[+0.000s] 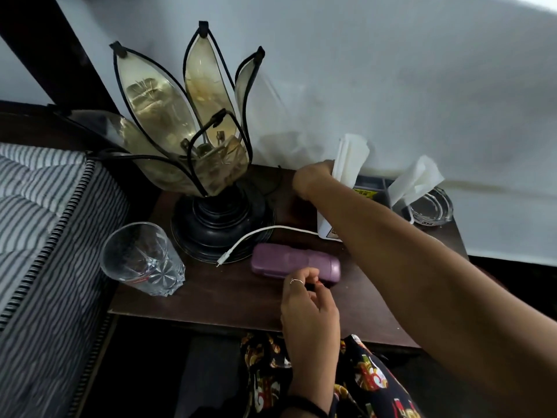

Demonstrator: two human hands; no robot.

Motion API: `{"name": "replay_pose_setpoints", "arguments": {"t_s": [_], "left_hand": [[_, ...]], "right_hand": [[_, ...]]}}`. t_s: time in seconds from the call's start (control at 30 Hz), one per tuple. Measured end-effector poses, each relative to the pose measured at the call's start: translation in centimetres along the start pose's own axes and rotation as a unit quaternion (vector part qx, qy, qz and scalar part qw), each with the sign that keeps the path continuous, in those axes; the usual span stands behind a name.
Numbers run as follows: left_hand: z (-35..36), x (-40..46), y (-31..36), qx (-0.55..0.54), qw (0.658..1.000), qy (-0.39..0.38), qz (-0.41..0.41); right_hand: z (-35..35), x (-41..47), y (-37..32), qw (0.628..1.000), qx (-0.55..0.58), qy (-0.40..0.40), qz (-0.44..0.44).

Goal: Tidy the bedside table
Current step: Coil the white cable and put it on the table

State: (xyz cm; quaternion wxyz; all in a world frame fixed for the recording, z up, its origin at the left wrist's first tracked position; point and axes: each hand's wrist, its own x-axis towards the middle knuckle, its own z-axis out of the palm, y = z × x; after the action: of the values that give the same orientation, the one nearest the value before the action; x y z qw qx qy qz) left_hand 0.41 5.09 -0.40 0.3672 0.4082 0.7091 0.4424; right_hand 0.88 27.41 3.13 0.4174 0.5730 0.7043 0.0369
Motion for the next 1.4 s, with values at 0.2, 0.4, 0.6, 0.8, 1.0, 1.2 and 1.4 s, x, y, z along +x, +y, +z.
{"name": "replay_pose_setpoints", "arguments": {"t_s": [0.2, 0.4, 0.6, 0.8, 1.0, 1.2, 1.4], "left_hand": [[0.1, 0.3, 0.0, 0.007, 1.000, -0.009, -0.001], [0.2, 0.2, 0.0, 0.011, 1.000, -0.011, -0.004], [0.3, 0.0, 0.0, 0.018, 1.000, -0.016, -0.007], [0.4, -1.3, 0.1, 0.043, 0.998, -0.043, 0.018], [1.5, -3.2, 0.3, 0.076, 0.993, -0.068, 0.061], [2.7, -3.7, 0.2, 0.109, 0.987, -0.089, 0.083], [3.8, -3.3, -0.2, 0.144, 0.981, -0.096, 0.091]], "right_hand": [[0.1, 1.2, 0.4, 0.989, 0.129, 0.067, 0.024], [0.6, 0.9, -0.9, 0.959, 0.227, 0.170, -0.017], [-0.3, -4.4, 1.5, 0.869, 0.392, 0.291, -0.087], [5.3, -12.3, 8.9, 0.725, 0.540, 0.427, -0.019], [18.5, -16.8, 17.9, 0.634, 0.611, 0.429, 0.202], [32.2, -16.3, 19.8, 0.585, 0.689, 0.245, 0.351], [40.3, -14.9, 17.1, 0.533, 0.733, 0.140, 0.399]]}}
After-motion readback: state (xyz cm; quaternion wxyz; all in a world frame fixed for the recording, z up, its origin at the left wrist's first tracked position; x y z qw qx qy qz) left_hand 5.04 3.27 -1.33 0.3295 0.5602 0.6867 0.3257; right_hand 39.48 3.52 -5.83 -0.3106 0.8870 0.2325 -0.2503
